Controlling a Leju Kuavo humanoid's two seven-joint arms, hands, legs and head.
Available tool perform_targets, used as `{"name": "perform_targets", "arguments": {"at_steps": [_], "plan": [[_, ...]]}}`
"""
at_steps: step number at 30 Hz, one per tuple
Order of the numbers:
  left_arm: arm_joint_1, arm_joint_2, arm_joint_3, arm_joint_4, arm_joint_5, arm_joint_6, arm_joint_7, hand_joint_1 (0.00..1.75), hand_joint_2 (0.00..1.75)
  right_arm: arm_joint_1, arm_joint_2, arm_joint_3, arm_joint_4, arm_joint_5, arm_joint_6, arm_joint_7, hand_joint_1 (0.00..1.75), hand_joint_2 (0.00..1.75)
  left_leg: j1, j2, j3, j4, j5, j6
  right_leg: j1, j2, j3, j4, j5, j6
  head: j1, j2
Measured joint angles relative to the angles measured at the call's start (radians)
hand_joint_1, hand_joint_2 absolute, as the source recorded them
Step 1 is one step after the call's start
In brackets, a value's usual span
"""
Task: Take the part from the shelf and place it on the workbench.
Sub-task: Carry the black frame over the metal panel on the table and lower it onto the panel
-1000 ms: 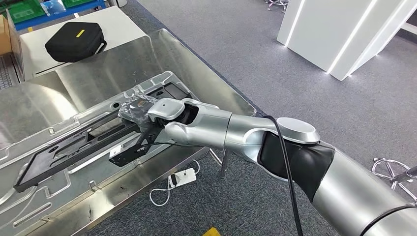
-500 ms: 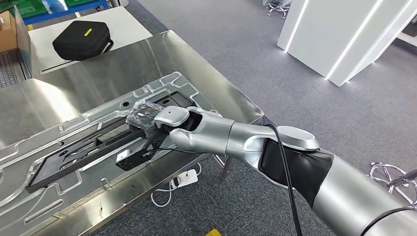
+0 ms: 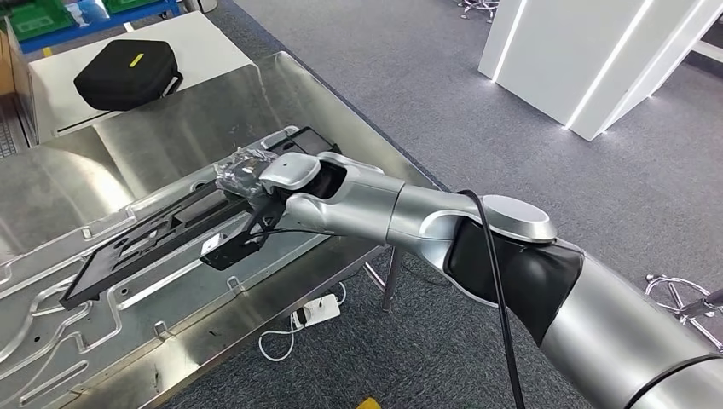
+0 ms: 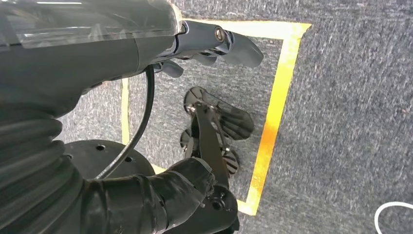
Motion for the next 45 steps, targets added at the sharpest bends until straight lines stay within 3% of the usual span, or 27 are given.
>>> {"name": "perform_targets", "arguments": {"at_steps": [2,3,6,8,10,12,13,14,15,17,19,22,24,27,28,29,31,33,35,37,39,42,43,44,45], "plan": [[-0.002,0.000,0.000,0.000,0.004,-0.002,-0.003,0.00,1.75,-0.032,0.043,0.008,0.033,0.023,0.002,0.025,1.75,1.75,0.001,0.003,0.056,-0.125,0.058,0.000,0.001,0.004,-0.001,0.009,-0.008,0.006,0.000,0.000],[-0.005,0.000,0.000,0.000,0.007,-0.002,-0.003,0.00,1.75,-0.047,0.069,0.012,0.055,0.039,-0.004,0.041,1.75,1.75,0.000,0.002,0.075,-0.166,0.069,0.003,0.003,0.006,-0.004,0.013,-0.010,0.011,0.000,0.000],[-0.012,-0.001,-0.001,0.000,0.018,-0.002,0.001,0.00,1.75,-0.073,0.140,0.021,0.129,0.075,-0.039,0.074,1.75,1.75,-0.003,-0.003,0.086,-0.193,0.066,0.019,0.007,0.007,-0.008,0.013,-0.010,0.024,0.000,0.000],[-0.011,-0.001,-0.001,0.000,0.024,-0.002,0.004,0.00,1.75,-0.077,0.175,0.023,0.171,0.085,-0.058,0.080,1.75,1.75,0.001,-0.003,0.092,-0.201,0.070,0.031,0.007,0.005,-0.012,0.027,-0.025,0.031,0.000,0.000],[-0.011,-0.002,-0.001,0.000,0.030,-0.002,0.007,0.00,1.75,-0.081,0.201,0.024,0.204,0.092,-0.067,0.077,1.75,1.75,0.002,-0.003,0.098,-0.207,0.071,0.041,0.007,0.002,-0.051,0.115,-0.074,0.035,0.001,0.000],[-0.011,-0.002,-0.001,0.000,0.035,0.001,0.012,0.00,1.75,-0.082,0.222,0.028,0.233,0.097,-0.071,0.070,1.75,1.75,-0.002,-0.003,0.099,-0.207,0.069,0.047,0.007,0.001,-0.115,0.244,-0.123,0.035,0.001,0.000],[-0.011,-0.002,-0.001,0.000,0.037,0.002,0.014,0.00,1.75,-0.082,0.230,0.030,0.245,0.099,-0.070,0.067,1.75,1.75,-0.004,-0.004,0.101,-0.207,0.068,0.049,0.007,0.001,-0.136,0.280,-0.127,0.034,0.001,0.000],[-0.011,-0.002,-0.001,0.000,0.038,0.004,0.016,0.00,1.75,-0.081,0.236,0.032,0.254,0.100,-0.070,0.065,1.75,1.75,-0.006,-0.005,0.102,-0.207,0.067,0.050,0.008,0.001,-0.140,0.280,-0.112,0.030,0.001,0.000],[-0.011,-0.002,-0.001,0.000,0.039,0.005,0.017,0.00,1.75,-0.081,0.241,0.034,0.261,0.101,-0.069,0.064,1.75,1.75,-0.008,-0.007,0.104,-0.206,0.066,0.050,0.009,0.001,-0.124,0.241,-0.081,0.025,0.001,0.000],[-0.010,-0.004,-0.001,0.000,0.040,0.006,0.018,0.00,1.75,-0.085,0.248,0.034,0.272,0.103,-0.067,0.063,1.75,1.75,-0.012,-0.010,0.108,-0.206,0.063,0.050,0.016,0.001,-0.063,0.109,-0.014,0.006,0.000,0.000],[-0.010,-0.006,-0.001,0.000,0.042,0.006,0.018,0.00,1.75,-0.089,0.253,0.034,0.282,0.106,-0.067,0.061,1.75,1.75,-0.013,-0.011,0.107,-0.206,0.062,0.045,0.024,0.000,-0.023,0.022,0.010,-0.009,0.001,0.000],[-0.010,-0.006,-0.001,0.000,0.044,0.007,0.018,0.00,1.75,-0.089,0.257,0.034,0.295,0.107,-0.067,0.050,1.75,1.75,-0.010,-0.009,0.107,-0.212,0.062,0.031,0.023,0.001,-0.010,-0.006,0.013,-0.013,0.001,0.000],[-0.009,-0.006,-0.001,0.000,0.047,0.007,0.017,0.00,1.75,-0.088,0.259,0.034,0.300,0.108,-0.067,0.045,1.75,1.75,-0.011,-0.006,0.096,-0.180,0.038,0.022,0.013,-0.002,0.003,-0.026,0.021,-0.015,0.001,0.000],[-0.009,-0.005,-0.001,0.000,0.048,0.006,0.010,0.00,1.75,-0.080,0.262,0.034,0.307,0.109,-0.068,0.041,1.75,1.75,-0.004,-0.004,0.015,-0.013,-0.040,0.006,0.010,-0.004,0.009,-0.033,0.024,-0.017,0.001,0.000],[-0.008,-0.005,-0.001,0.000,0.048,0.005,0.008,0.00,1.75,-0.074,0.262,0.034,0.309,0.109,-0.068,0.038,1.75,1.75,-0.001,-0.004,-0.007,0.029,-0.049,0.001,0.009,-0.005,0.009,-0.032,0.023,-0.017,0.001,0.000],[-0.007,-0.003,-0.001,0.000,0.047,0.005,0.005,0.00,1.75,-0.067,0.262,0.034,0.311,0.109,-0.068,0.035,1.75,1.75,0.002,-0.003,-0.014,0.039,-0.041,-0.004,0.008,-0.005,0.009,-0.030,0.021,-0.015,0.001,0.000],[-0.005,0.000,-0.001,0.000,0.048,0.004,0.001,0.00,1.75,-0.059,0.262,0.034,0.316,0.109,-0.069,0.032,1.75,1.75,0.009,-0.002,0.030,-0.054,0.022,-0.013,0.004,-0.004,0.008,-0.019,0.014,-0.008,0.001,0.000],[-0.005,0.003,-0.001,0.000,0.049,0.003,-0.004,0.00,1.75,-0.058,0.262,0.034,0.319,0.109,-0.070,0.030,0.87,0.87,0.011,-0.003,0.089,-0.170,0.062,-0.013,0.003,-0.002,0.004,-0.005,0.004,0.005,0.001,0.000],[-0.006,0.005,-0.001,0.000,0.051,0.004,-0.008,0.00,1.75,-0.057,0.262,0.033,0.322,0.108,-0.073,0.027,0.00,0.00,0.006,-0.006,0.106,-0.202,0.060,-0.001,0.006,-0.001,0.000,0.002,0.001,0.016,0.001,0.000],[-0.005,0.008,-0.001,0.000,0.051,0.009,-0.004,0.00,1.75,-0.051,0.263,0.033,0.323,0.106,-0.075,0.020,0.00,0.00,0.005,-0.006,0.106,-0.204,0.064,0.015,0.006,0.000,-0.001,0.002,0.000,0.025,0.001,0.000],[-0.005,0.009,-0.004,0.000,0.051,0.015,0.007,0.00,1.75,-0.045,0.263,0.033,0.323,0.105,-0.075,0.012,0.00,0.00,0.006,-0.005,0.107,-0.209,0.068,0.029,0.003,-0.001,-0.014,0.034,-0.023,0.033,0.001,0.000],[-0.005,0.013,-0.008,0.000,0.056,0.015,0.018,0.00,1.75,-0.037,0.263,0.032,0.323,0.103,-0.076,0.008,0.00,0.00,0.002,-0.003,0.106,-0.211,0.070,0.043,0.000,-0.002,-0.092,0.206,-0.111,0.040,0.001,0.000],[-0.005,0.014,-0.008,0.000,0.059,0.013,0.020,0.00,1.75,-0.031,0.263,0.032,0.323,0.102,-0.076,0.007,0.00,0.00,0.000,-0.003,0.106,-0.211,0.069,0.044,0.000,-0.003,-0.119,0.260,-0.128,0.040,0.001,0.000],[-0.005,0.016,-0.008,0.000,0.062,0.012,0.021,0.00,1.75,-0.024,0.263,0.031,0.323,0.101,-0.076,0.006,0.00,0.00,-0.001,-0.003,0.106,-0.211,0.069,0.045,0.001,-0.003,-0.131,0.284,-0.126,0.039,0.001,0.000],[-0.004,0.018,-0.008,0.000,0.065,0.011,0.021,0.00,1.75,-0.019,0.263,0.031,0.324,0.100,-0.076,0.003,0.00,0.00,-0.003,-0.004,0.107,-0.210,0.069,0.045,0.001,-0.002,-0.126,0.269,-0.107,0.035,0.001,0.000]]}}
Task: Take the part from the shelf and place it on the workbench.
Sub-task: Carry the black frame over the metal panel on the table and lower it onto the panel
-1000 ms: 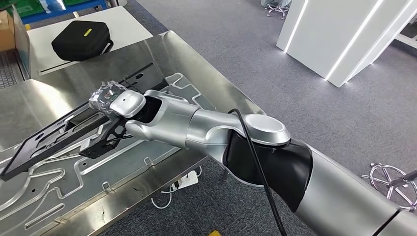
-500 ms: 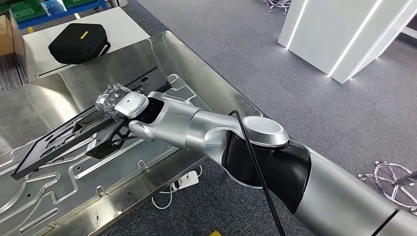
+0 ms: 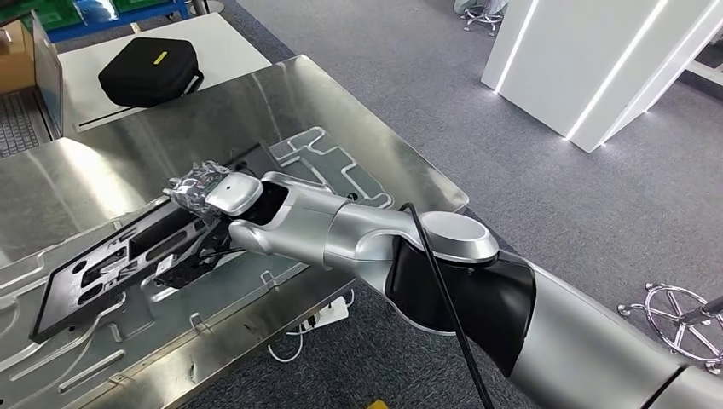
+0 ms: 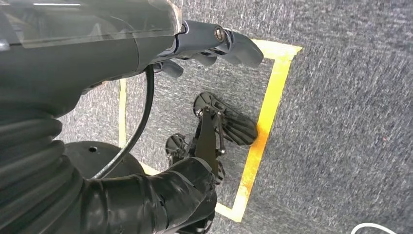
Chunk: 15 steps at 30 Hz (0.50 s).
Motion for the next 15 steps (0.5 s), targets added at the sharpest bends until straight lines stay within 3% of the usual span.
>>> {"name": "perform_targets", "arguments": {"at_steps": [2,4,6,8,10,13,14,15], "plan": [[0.000,0.003,0.000,0.000,0.004,-0.001,-0.001,0.00,1.75,0.003,0.000,-0.003,0.000,-0.004,0.000,-0.005,0.00,0.00,-0.002,-0.001,0.002,0.000,-0.001,-0.001,0.005,0.000,0.057,-0.124,0.068,-0.014,0.000,0.000],[0.000,0.006,0.000,0.000,0.006,-0.003,-0.005,0.00,1.75,0.003,0.000,-0.008,-0.001,-0.009,-0.001,-0.009,0.00,0.00,-0.006,-0.002,0.002,0.001,-0.002,-0.006,0.012,0.000,0.110,-0.237,0.105,-0.028,0.000,0.000],[0.000,0.010,0.000,0.000,0.007,-0.005,-0.009,0.00,0.87,0.004,0.000,-0.013,-0.001,-0.012,-0.001,-0.012,0.00,0.00,-0.007,-0.001,0.001,-0.001,-0.001,-0.015,0.018,0.000,0.122,-0.265,0.106,-0.032,0.000,0.000],[0.001,0.014,0.000,0.000,0.007,-0.005,-0.010,0.00,0.00,0.006,-0.001,-0.016,-0.001,-0.013,-0.002,-0.013,0.00,0.00,-0.006,0.000,0.000,0.001,-0.006,-0.024,0.012,0.000,0.127,-0.276,0.112,-0.038,0.000,0.000],[0.002,0.016,0.000,0.000,0.008,-0.006,-0.012,0.00,0.00,0.006,0.000,-0.017,-0.002,-0.013,-0.002,-0.015,0.00,0.00,-0.004,0.001,-0.020,0.049,-0.039,-0.032,0.005,-0.002,0.135,-0.291,0.119,-0.045,-0.001,0.000],[0.002,0.020,-0.001,0.000,0.008,-0.008,-0.018,0.00,0.00,0.012,0.000,-0.018,-0.002,-0.014,-0.002,-0.018,0.00,0.00,0.000,0.001,-0.105,0.233,-0.125,-0.042,0.006,-0.003,0.137,-0.293,0.120,-0.048,-0.001,0.000],[0.003,0.022,-0.001,0.000,0.007,-0.008,-0.019,0.00,0.00,0.016,-0.001,-0.018,-0.002,-0.015,-0.002,-0.019,0.00,0.00,0.000,0.001,-0.122,0.267,-0.129,-0.045,0.006,-0.003,0.137,-0.291,0.120,-0.048,-0.001,0.000],[0.004,0.024,-0.001,0.000,0.007,-0.009,-0.021,0.00,0.00,0.018,-0.001,-0.019,-0.002,-0.016,-0.002,-0.020,0.00,0.00,0.002,0.002,-0.120,0.263,-0.113,-0.047,0.005,-0.003,0.137,-0.289,0.118,-0.047,-0.001,0.000]]}}
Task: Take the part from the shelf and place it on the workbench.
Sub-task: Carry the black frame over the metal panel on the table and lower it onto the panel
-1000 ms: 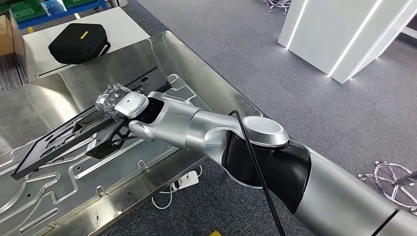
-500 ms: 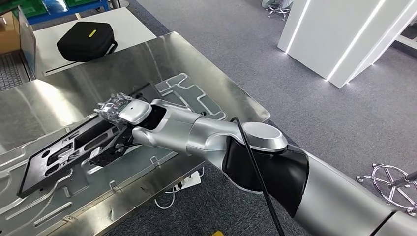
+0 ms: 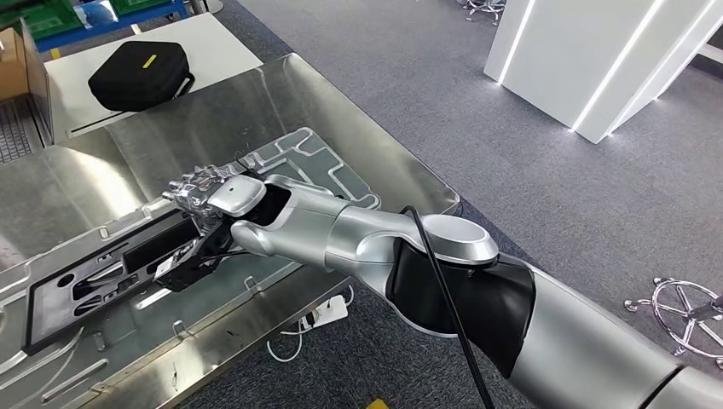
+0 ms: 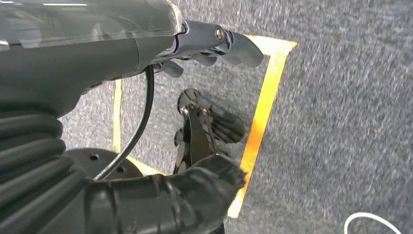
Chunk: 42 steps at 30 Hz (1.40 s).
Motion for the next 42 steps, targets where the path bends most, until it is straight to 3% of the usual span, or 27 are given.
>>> {"name": "perform_targets", "arguments": {"at_steps": [3,5,8,9,11,13,14,15,16,19,20,22,24,26,28,29,30,31,34,35,36,39,40,42], "plan": [[0.001,0.005,0.000,0.000,-0.001,-0.001,-0.009,0.00,0.00,-0.001,-0.002,-0.002,0.000,0.000,0.000,-0.001,0.00,0.00,0.004,0.002,0.088,-0.181,0.092,-0.003,0.000,0.003,-0.002,0.013,-0.009,0.010,0.000,0.000],[0.000,0.007,-0.002,0.000,-0.001,-0.002,-0.013,0.00,0.00,-0.005,-0.006,-0.005,0.000,0.000,0.000,-0.001,0.00,0.00,0.002,0.001,0.122,-0.253,0.108,0.005,0.004,0.004,-0.006,0.021,-0.013,0.019,0.000,0.000],[0.001,0.007,-0.007,0.000,0.000,-0.005,-0.016,0.00,0.00,-0.008,-0.016,-0.006,-0.001,0.002,0.002,-0.001,0.00,0.00,0.000,-0.001,0.123,-0.258,0.111,0.026,0.005,0.004,-0.008,0.026,-0.015,0.033,0.000,0.000],[0.002,0.007,-0.008,0.000,0.001,-0.006,-0.016,0.00,0.00,-0.008,-0.021,-0.006,-0.003,0.002,0.002,-0.001,0.00,0.00,0.001,-0.001,0.122,-0.259,0.116,0.032,0.003,0.004,-0.013,0.040,-0.028,0.039,0.000,0.000],[0.001,0.007,-0.010,0.000,0.002,-0.010,-0.018,0.00,0.00,-0.010,-0.035,-0.006,-0.008,0.004,0.005,-0.001,0.00,0.00,0.002,0.001,0.118,-0.261,0.123,0.043,0.000,0.003,-0.045,0.124,-0.089,0.048,0.001,0.000],[0.001,0.007,-0.012,0.000,0.005,-0.013,-0.021,0.00,0.00,-0.008,-0.048,-0.006,-0.014,0.004,0.010,-0.001,0.00,0.00,-0.001,0.001,0.110,-0.261,0.127,0.049,0.000,0.003,-0.099,0.255,-0.155,0.051,0.000,0.000],[0.001,0.007,-0.013,0.000,0.007,-0.014,-0.023,0.00,0.00,-0.007,-0.054,-0.006,-0.016,0.004,0.013,-0.001,0.00,0.00,-0.003,0.001,0.106,-0.260,0.129,0.051,0.000,0.003,-0.115,0.298,-0.168,0.051,0.001,0.000],[0.002,0.007,-0.014,0.000,0.009,-0.014,-0.024,0.00,0.00,-0.005,-0.060,-0.006,-0.018,0.004,0.016,-0.002,0.00,0.00,-0.004,0.001,0.103,-0.260,0.132,0.052,0.001,0.003,-0.115,0.307,-0.164,0.049,0.001,0.000],[0.002,0.007,-0.014,0.000,0.011,-0.014,-0.025,0.00,0.00,-0.005,-0.065,-0.006,-0.022,0.004,0.017,-0.002,0.00,0.00,-0.006,0.000,0.100,-0.260,0.134,0.052,0.002,0.003,-0.093,0.272,-0.141,0.044,0.001,0.000],[0.001,0.004,-0.015,0.000,0.015,-0.017,-0.026,0.00,0.00,-0.012,-0.076,-0.006,-0.037,0.004,0.021,-0.003,0.00,0.00,-0.011,0.000,0.094,-0.259,0.143,0.046,0.012,0.003,0.016,0.071,-0.061,0.018,0.000,0.000],[0.001,0.003,-0.015,0.000,0.016,-0.018,-0.026,0.00,0.00,-0.015,-0.078,-0.006,-0.042,0.004,0.022,-0.003,0.00,0.00,-0.011,0.000,0.092,-0.260,0.147,0.042,0.016,0.003,0.033,0.035,-0.051,0.013,0.000,0.000],[0.000,0.002,-0.015,0.000,0.017,-0.020,-0.027,0.00,0.00,-0.018,-0.083,-0.007,-0.049,0.004,0.026,-0.004,0.00,0.00,-0.008,0.001,0.089,-0.264,0.158,0.030,0.022,0.002,0.033,0.019,-0.040,0.008,0.000,0.000],[0.002,0.004,-0.016,0.001,0.018,-0.021,-0.027,0.00,0.00,-0.020,-0.089,-0.007,-0.054,0.004,0.032,-0.004,0.00,0.00,-0.008,0.001,0.083,-0.262,0.153,0.020,0.016,-0.001,0.028,0.006,-0.022,0.001,0.000,0.000],[0.003,0.004,-0.016,0.002,0.019,-0.023,-0.027,0.00,0.00,-0.023,-0.092,-0.007,-0.060,0.003,0.035,-0.005,0.00,0.00,-0.008,0.001,0.059,-0.202,0.092,0.013,0.010,-0.004,0.015,-0.008,0.001,-0.008,0.000,0.000],[0.002,0.005,-0.016,0.002,0.020,-0.025,-0.027,0.00,0.00,-0.025,-0.094,-0.007,-0.064,0.003,0.038,-0.006,0.00,0.00,-0.006,0.001,0.020,-0.078,0.005,0.008,0.011,-0.005,-0.008,-0.008,0.019,-0.013,0.000,0.000],[0.002,0.006,-0.016,0.002,0.021,-0.025,-0.027,0.00,0.00,-0.024,-0.095,-0.007,-0.066,0.002,0.039,-0.006,0.00,0.00,-0.005,0.001,0.008,-0.021,-0.026,0.005,0.011,-0.005,-0.022,-0.005,0.027,-0.012,0.000,0.000],[0.002,0.007,-0.016,0.002,0.021,-0.026,-0.027,0.00,0.00,-0.024,-0.096,-0.007,-0.066,0.001,0.040,-0.006,0.00,0.00,-0.005,0.001,0.014,0.002,-0.038,0.003,0.011,-0.005,-0.036,-0.002,0.036,-0.010,0.000,0.000],[0.001,0.008,-0.016,0.002,0.021,-0.027,-0.027,0.00,0.00,-0.024,-0.098,-0.007,-0.067,0.001,0.041,-0.006,0.00,0.00,-0.004,0.002,0.038,-0.009,-0.035,0.001,0.010,-0.005,-0.051,0.002,0.044,-0.008,0.000,0.000],[-0.001,0.009,-0.016,0.002,0.022,-0.030,-0.027,0.00,0.00,-0.027,-0.104,-0.007,-0.072,0.000,0.043,-0.006,0.00,0.00,-0.003,0.001,0.180,-0.204,0.013,0.002,0.009,-0.005,-0.081,0.018,0.062,0.004,0.000,0.000],[-0.002,0.010,-0.016,0.002,0.022,-0.031,-0.026,0.00,0.00,-0.029,-0.106,-0.007,-0.075,-0.001,0.044,-0.006,0.00,0.00,-0.005,0.000,0.207,-0.248,0.020,0.007,0.010,-0.005,-0.087,0.022,0.068,0.010,0.000,0.000],[-0.002,0.010,-0.016,0.002,0.022,-0.033,-0.026,0.00,0.00,-0.031,-0.108,-0.007,-0.079,-0.001,0.045,-0.006,0.00,0.00,-0.008,-0.002,0.216,-0.267,0.023,0.014,0.011,-0.005,-0.090,0.023,0.074,0.017,0.000,0.000],[-0.002,0.010,-0.016,0.002,0.024,-0.037,-0.025,0.00,0.00,-0.035,-0.114,-0.007,-0.084,-0.002,0.051,-0.006,0.00,0.00,-0.008,-0.001,0.201,-0.270,0.047,0.036,0.010,-0.003,-0.096,0.020,0.089,0.033,0.000,0.000],[-0.003,0.010,-0.016,0.002,0.025,-0.037,-0.025,0.00,0.00,-0.035,-0.117,-0.007,-0.084,-0.003,0.051,-0.006,0.00,0.00,-0.006,0.002,0.193,-0.272,0.059,0.044,0.009,-0.002,-0.104,0.033,0.070,0.038,0.001,0.000],[-0.004,0.010,-0.016,0.002,0.027,-0.038,-0.025,0.00,0.00,-0.038,-0.123,-0.007,-0.085,-0.004,0.052,-0.006,0.00,0.00,-0.004,0.007,0.171,-0.273,0.085,0.055,0.004,0.000,-0.135,0.118,-0.021,0.047,0.001,0.000]]}}
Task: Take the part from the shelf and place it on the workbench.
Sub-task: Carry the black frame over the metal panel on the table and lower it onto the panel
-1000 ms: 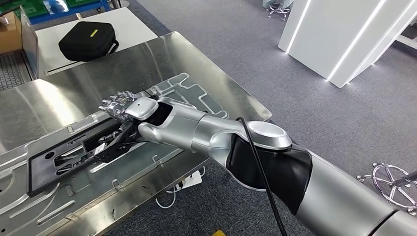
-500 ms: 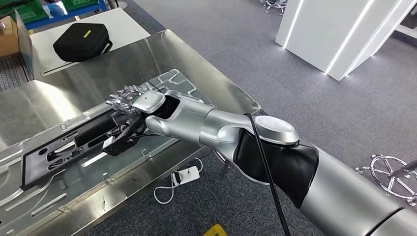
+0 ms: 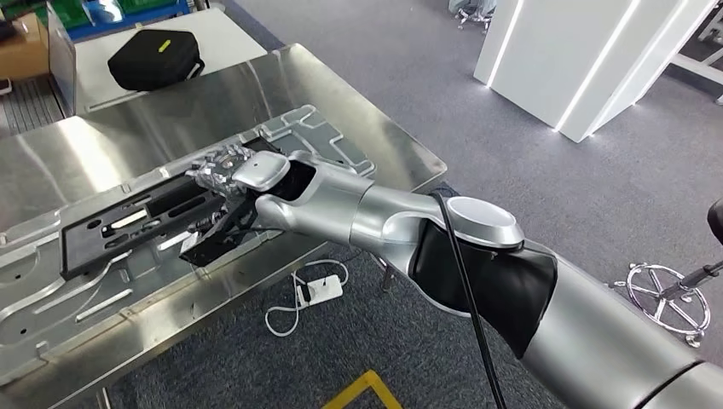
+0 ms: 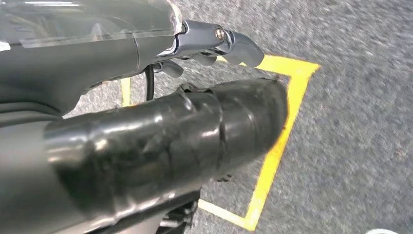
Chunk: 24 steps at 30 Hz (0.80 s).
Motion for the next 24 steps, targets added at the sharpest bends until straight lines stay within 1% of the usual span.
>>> {"name": "perform_targets", "arguments": {"at_steps": [1,2,3,4,5,6,7,8,9,10,11,12,13,14,15,16,17,18,19,20,21,22,23,24], "plan": [[0.000,0.000,0.000,0.000,0.001,0.000,0.000,0.00,0.00,-0.001,-0.002,0.000,0.000,-0.001,0.000,0.000,0.00,0.00,-0.001,0.001,-0.015,0.001,0.011,0.003,-0.002,0.000,-0.017,0.066,-0.052,0.004,0.000,0.000],[0.000,0.000,0.000,0.000,0.001,-0.001,0.000,0.00,0.00,-0.001,-0.003,0.000,-0.001,-0.002,0.000,0.000,0.00,0.00,-0.001,0.002,-0.030,0.002,0.021,0.004,-0.003,0.000,-0.029,0.131,-0.088,0.007,0.000,0.000],[0.000,0.000,0.000,0.000,0.002,-0.001,0.000,0.00,0.00,-0.001,-0.005,0.000,-0.001,-0.003,0.001,0.000,0.00,0.00,-0.002,0.002,-0.045,0.004,0.032,0.003,-0.004,0.000,-0.030,0.177,-0.102,0.008,0.000,0.000],[0.000,0.000,0.000,0.000,0.002,-0.002,0.000,0.00,0.00,0.000,-0.006,0.000,-0.001,-0.005,0.001,0.000,0.00,0.00,-0.002,0.002,-0.060,0.006,0.041,0.003,-0.004,0.000,-0.015,0.188,-0.093,0.008,0.000,0.000],[0.000,0.000,0.000,0.000,0.002,-0.002,0.000,0.00,0.00,-0.001,-0.007,0.000,-0.001,-0.006,0.001,0.000,0.00,0.00,-0.003,0.002,-0.075,0.008,0.050,0.001,-0.003,0.000,0.019,0.165,-0.072,0.005,0.000,0.000],[0.000,0.000,0.000,0.000,0.002,-0.002,0.000,0.00,0.00,-0.002,-0.008,0.000,-0.003,-0.007,0.001,0.000,0.00,0.00,-0.004,0.002,-0.086,0.010,0.059,0.000,-0.002,0.001,0.070,0.107,-0.051,-0.001,0.000,0.000],[0.000,0.000,0.000,0.000,0.002,-0.002,0.000,0.00,0.00,-0.005,-0.008,0.000,-0.005,-0.008,0.001,0.000,0.00,0.00,-0.006,0.001,-0.096,0.011,0.068,-0.003,0.001,0.002,0.127,0.031,-0.046,-0.009,0.000,0.000],[0.000,-0.001,0.000,0.000,0.003,-0.002,0.000,0.00,0.00,-0.008,-0.008,0.000,-0.008,-0.008,0.001,0.000,0.00,0.00,-0.006,0.001,-0.101,0.011,0.076,-0.008,0.004,0.002,0.173,-0.034,-0.047,-0.016,0.000,0.000],[0.000,-0.001,0.000,0.000,0.003,-0.002,-0.001,0.00,0.00,-0.012,-0.008,-0.001,-0.011,-0.009,0.001,0.000,0.00,0.00,-0.005,0.001,-0.103,0.009,0.085,-0.013,0.008,0.003,0.202,-0.080,-0.051,-0.021,0.000,0.000],[0.000,-0.002,0.000,0.000,0.003,-0.002,-0.001,0.00,0.00,-0.016,-0.009,-0.001,-0.014,-0.009,0.001,0.000,0.00,0.00,-0.003,0.001,-0.104,0.005,0.093,-0.020,0.012,0.003,0.212,-0.103,-0.056,-0.025,0.000,0.000],[0.001,-0.002,-0.001,0.000,0.003,-0.002,-0.001,0.00,0.00,-0.019,-0.009,-0.001,-0.015,-0.010,0.002,0.000,0.00,0.00,-0.002,0.000,-0.104,-0.002,0.104,-0.027,0.014,0.002,0.208,-0.109,-0.046,-0.029,0.000,0.000],[0.001,-0.001,-0.001,0.000,0.004,-0.002,-0.001,0.00,0.00,-0.020,-0.009,-0.001,-0.015,-0.010,0.002,0.000,0.00,0.00,-0.002,-0.002,-0.106,-0.007,0.111,-0.033,0.012,0.000,0.204,-0.117,-0.034,-0.035,0.000,0.000],[0.002,-0.001,-0.002,0.001,0.004,-0.002,-0.001,0.00,0.00,-0.022,-0.009,-0.001,-0.015,-0.010,0.003,0.000,0.00,0.00,-0.002,-0.004,-0.112,-0.005,0.103,-0.039,0.009,-0.003,0.199,-0.126,-0.021,-0.042,0.000,0.000],[0.003,-0.001,-0.003,0.001,0.004,-0.002,-0.001,0.00,0.00,-0.022,-0.009,-0.001,-0.015,-0.010,0.003,0.000,0.00,0.00,-0.002,-0.005,-0.122,0.014,0.075,-0.042,0.005,-0.005,0.189,-0.135,-0.005,-0.049,0.000,0.000],[0.003,-0.001,-0.004,0.002,0.004,-0.002,-0.001,0.00,0.00,-0.023,-0.008,-0.001,-0.015,-0.010,0.003,0.000,0.00,0.00,-0.001,-0.005,-0.136,0.053,0.028,-0.045,0.002,-0.007,0.176,-0.141,0.011,-0.055,0.000,0.000],[0.003,-0.001,-0.005,0.002,0.004,-0.002,0.000,0.00,0.00,-0.023,-0.008,-0.001,-0.015,-0.010,0.004,-0.001,0.00,0.00,0.000,-0.005,-0.151,0.110,-0.028,-0.047,0.004,-0.008,0.160,-0.143,0.025,-0.058,0.000,0.000],[0.003,0.000,-0.005,0.002,0.004,-0.002,0.000,0.00,0.00,-0.023,-0.008,-0.001,-0.015,-0.010,0.004,-0.001,0.00,0.00,0.001,-0.005,-0.163,0.175,-0.073,-0.050,0.005,-0.008,0.143,-0.142,0.038,-0.060,0.000,0.000],[0.003,0.000,-0.005,0.002,0.004,-0.002,0.000,0.00,0.00,-0.023,-0.008,-0.001,-0.015,-0.010,0.004,-0.001,0.00,0.00,0.001,-0.005,-0.169,0.231,-0.094,-0.053,0.006,-0.008,0.125,-0.140,0.051,-0.059,0.000,0.000],[0.003,0.000,-0.005,0.002,0.004,-0.002,0.000,0.00,0.00,-0.022,-0.008,-0.001,-0.015,-0.010,0.004,-0.001,0.00,0.00,0.002,-0.005,-0.163,0.266,-0.089,-0.055,0.007,-0.008,0.106,-0.138,0.064,-0.058,0.000,0.000],[0.003,0.000,-0.005,0.002,0.004,-0.002,0.000,0.00,0.00,-0.021,-0.009,-0.001,-0.015,-0.010,0.004,-0.001,0.00,0.00,0.002,-0.005,-0.143,0.272,-0.064,-0.056,0.007,-0.008,0.086,-0.134,0.077,-0.057,0.000,0.000],[0.002,0.000,-0.006,0.002,0.004,-0.002,0.000,0.00,0.00,-0.021,-0.009,-0.001,-0.015,-0.010,0.004,-0.001,0.00,0.00,0.002,-0.005,-0.106,0.243,-0.035,-0.057,0.007,-0.008,0.067,-0.129,0.089,-0.054,0.000,0.000],[0.001,0.000,-0.006,0.002,0.004,-0.002,0.000,0.00,0.00,-0.021,-0.010,-0.001,-0.015,-0.010,0.004,-0.001,0.00,0.00,0.002,-0.004,-0.055,0.185,-0.023,-0.056,0.007,-0.008,0.050,-0.122,0.099,-0.051,-0.001,0.000],[0.000,0.001,-0.006,0.002,0.004,-0.002,-0.001,0.00,0.00,-0.022,-0.010,-0.001,-0.016,-0.010,0.003,-0.001,0.00,0.00,0.000,-0.005,0.001,0.109,-0.031,-0.053,0.008,-0.008,0.036,-0.115,0.108,-0.046,0.000,0.000],[-0.001,0.002,-0.006,0.002,0.004,-0.001,-0.001,0.00,0.00,-0.022,-0.011,-0.001,-0.017,-0.010,0.003,-0.001,0.00,0.00,-0.003,-0.006,0.042,0.049,-0.047,-0.048,0.009,-0.009,0.028,-0.111,0.116,-0.041,-0.001,0.000]]}}
